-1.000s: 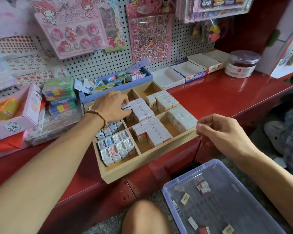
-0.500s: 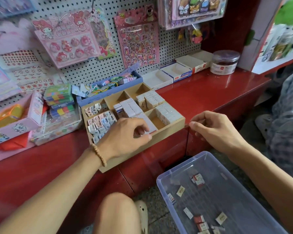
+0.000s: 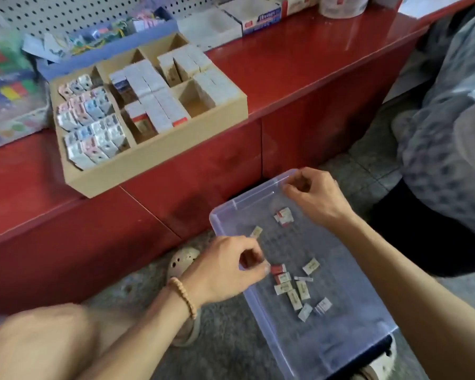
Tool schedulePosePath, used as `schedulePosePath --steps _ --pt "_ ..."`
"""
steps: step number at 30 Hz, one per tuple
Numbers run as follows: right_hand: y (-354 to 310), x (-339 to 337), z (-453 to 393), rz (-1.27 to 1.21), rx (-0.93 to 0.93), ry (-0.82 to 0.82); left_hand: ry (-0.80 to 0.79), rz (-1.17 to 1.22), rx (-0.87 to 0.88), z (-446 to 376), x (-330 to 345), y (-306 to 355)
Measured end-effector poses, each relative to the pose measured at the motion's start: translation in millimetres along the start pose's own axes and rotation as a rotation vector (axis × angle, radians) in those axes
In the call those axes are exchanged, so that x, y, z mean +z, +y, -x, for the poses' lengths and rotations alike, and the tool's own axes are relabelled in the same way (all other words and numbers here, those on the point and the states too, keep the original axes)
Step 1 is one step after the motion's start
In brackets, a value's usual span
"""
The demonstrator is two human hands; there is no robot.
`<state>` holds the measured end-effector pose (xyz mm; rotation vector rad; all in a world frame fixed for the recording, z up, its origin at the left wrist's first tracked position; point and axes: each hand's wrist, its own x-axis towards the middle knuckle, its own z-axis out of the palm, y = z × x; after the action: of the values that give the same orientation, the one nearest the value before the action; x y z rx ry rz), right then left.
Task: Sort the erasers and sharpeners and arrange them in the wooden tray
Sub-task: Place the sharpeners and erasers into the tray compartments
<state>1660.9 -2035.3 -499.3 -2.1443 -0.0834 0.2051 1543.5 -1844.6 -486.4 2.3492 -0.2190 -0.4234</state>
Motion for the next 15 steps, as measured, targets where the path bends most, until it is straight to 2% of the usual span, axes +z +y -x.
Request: schedulePosePath --steps 9,15 --pt "156.8 82.7 -22.6 0.149 0.23 -0.155 -0.017 -0.126 -0.061 -32.1 94.3 -51.9" --pt "242.7 150.8 -69.3 0.294 0.224 -0.139 0.012 -0.327 -0.015 -54.2 109.6 -97.3"
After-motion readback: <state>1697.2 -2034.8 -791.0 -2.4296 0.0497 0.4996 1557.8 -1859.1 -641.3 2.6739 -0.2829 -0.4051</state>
